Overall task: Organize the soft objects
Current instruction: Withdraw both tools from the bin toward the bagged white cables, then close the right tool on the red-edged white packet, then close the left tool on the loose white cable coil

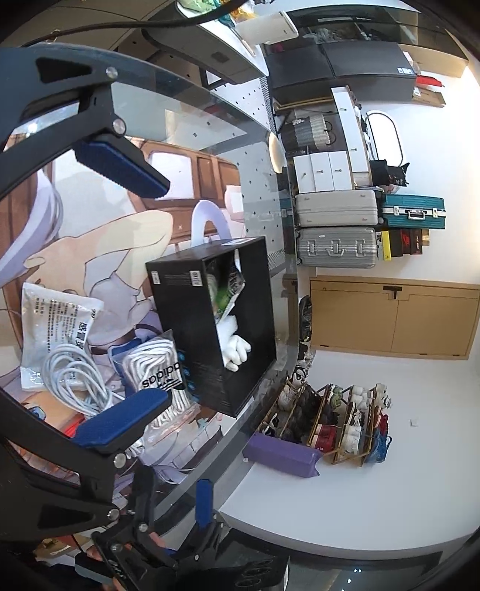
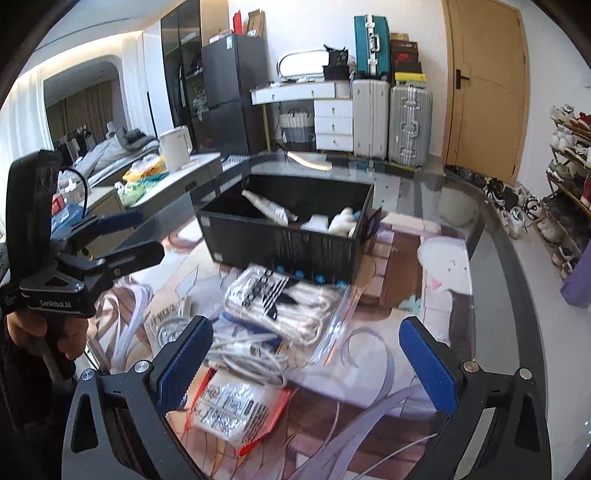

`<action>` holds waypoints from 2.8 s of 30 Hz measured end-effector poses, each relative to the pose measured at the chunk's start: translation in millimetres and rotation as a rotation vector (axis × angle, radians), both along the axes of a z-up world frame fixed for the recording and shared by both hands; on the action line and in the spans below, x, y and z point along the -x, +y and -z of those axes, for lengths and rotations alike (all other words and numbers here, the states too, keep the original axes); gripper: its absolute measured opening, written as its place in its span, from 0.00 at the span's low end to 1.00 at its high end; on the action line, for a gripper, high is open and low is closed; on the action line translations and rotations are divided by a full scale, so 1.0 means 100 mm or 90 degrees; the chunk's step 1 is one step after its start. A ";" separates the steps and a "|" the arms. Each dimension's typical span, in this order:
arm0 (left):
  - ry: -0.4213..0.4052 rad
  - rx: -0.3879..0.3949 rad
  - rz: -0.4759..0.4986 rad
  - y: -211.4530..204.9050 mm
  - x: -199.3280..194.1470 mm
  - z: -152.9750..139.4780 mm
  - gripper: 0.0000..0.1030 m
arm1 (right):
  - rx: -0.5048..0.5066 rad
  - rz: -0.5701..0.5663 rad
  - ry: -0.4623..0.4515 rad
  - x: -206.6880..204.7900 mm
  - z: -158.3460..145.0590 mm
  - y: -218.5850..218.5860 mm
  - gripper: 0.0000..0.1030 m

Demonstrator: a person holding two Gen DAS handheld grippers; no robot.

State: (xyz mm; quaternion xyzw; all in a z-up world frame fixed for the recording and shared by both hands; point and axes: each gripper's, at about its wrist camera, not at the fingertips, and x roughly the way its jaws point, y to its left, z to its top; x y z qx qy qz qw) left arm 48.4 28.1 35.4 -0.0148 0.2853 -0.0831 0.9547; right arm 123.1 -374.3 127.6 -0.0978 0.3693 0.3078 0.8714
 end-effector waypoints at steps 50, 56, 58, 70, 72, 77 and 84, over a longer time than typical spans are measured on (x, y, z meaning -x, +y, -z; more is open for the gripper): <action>0.132 -0.093 0.187 -0.43 0.18 0.38 1.00 | 0.121 -0.060 0.074 0.03 0.62 0.09 0.99; 0.119 -0.089 0.196 -0.49 0.21 0.33 1.00 | 0.114 -0.064 0.076 0.02 0.64 0.03 0.99; 0.114 -0.090 0.202 -0.52 0.22 0.33 1.00 | 0.105 -0.066 0.079 0.02 0.64 0.02 0.99; 0.123 -0.107 0.244 -0.80 0.14 0.37 1.00 | 0.087 -0.114 0.074 0.12 0.55 0.01 0.61; 0.123 -0.112 0.249 -0.87 0.13 0.38 1.00 | 0.076 -0.116 0.083 0.11 0.53 -0.03 0.57; 0.120 -0.109 0.266 -0.99 0.12 0.37 0.99 | 0.067 -0.100 0.077 0.09 0.44 -0.18 0.56; 0.127 -0.116 0.264 -1.05 0.06 0.42 0.71 | 0.055 -0.060 0.070 0.01 0.38 -0.37 0.56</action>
